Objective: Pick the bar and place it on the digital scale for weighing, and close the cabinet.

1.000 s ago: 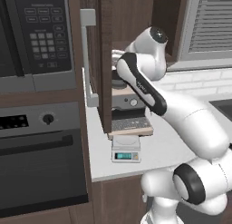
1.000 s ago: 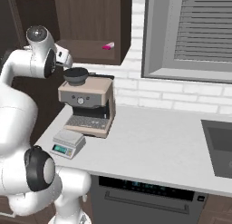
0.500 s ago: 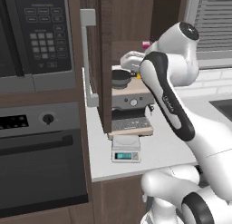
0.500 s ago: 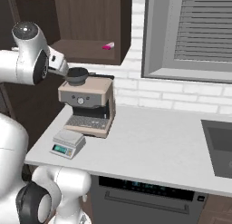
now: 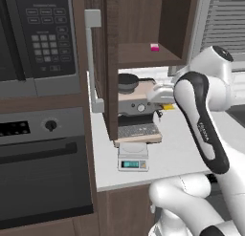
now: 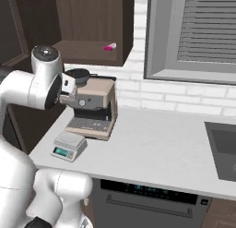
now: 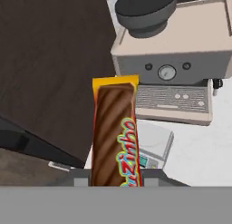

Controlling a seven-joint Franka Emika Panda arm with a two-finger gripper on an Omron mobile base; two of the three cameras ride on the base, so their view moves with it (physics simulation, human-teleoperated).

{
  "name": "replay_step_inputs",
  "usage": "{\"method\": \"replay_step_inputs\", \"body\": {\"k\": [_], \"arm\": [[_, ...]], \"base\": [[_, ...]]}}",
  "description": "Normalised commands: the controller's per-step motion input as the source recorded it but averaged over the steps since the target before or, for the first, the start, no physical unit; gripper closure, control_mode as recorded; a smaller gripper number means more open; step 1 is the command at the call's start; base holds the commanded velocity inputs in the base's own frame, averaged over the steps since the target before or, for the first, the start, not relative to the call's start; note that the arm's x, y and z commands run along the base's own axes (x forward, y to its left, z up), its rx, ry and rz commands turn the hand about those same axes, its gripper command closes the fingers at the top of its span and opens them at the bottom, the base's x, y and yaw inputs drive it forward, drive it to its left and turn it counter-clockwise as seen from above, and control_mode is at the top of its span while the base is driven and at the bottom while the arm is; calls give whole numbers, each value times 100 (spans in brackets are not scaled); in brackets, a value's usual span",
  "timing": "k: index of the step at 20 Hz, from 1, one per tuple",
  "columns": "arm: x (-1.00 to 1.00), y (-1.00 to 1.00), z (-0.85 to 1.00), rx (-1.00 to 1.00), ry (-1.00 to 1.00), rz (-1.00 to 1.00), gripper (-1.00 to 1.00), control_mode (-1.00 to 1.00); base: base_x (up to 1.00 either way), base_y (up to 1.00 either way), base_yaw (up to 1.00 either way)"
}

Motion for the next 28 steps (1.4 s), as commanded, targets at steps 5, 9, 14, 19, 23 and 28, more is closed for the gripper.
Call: {"method": "replay_step_inputs", "body": {"k": [5, 9, 14, 19, 23, 28], "arm": [[2, -30, -100, -3, 1, 31, 100, -100], [20, -9, -91, 0, 2, 36, 100, -100], [44, -3, -64, 0, 2, 33, 100, -100], [63, 0, -64, 0, 3, 30, 100, -100], [34, 4, -25, 0, 0, 23, 100, -100], [45, 26, -22, 0, -3, 5, 100, -100]], "base": [[0, 0, 0], [0, 0, 0], [0, 0, 0], [0, 0, 0], [0, 0, 0], [0, 0, 0]]}}
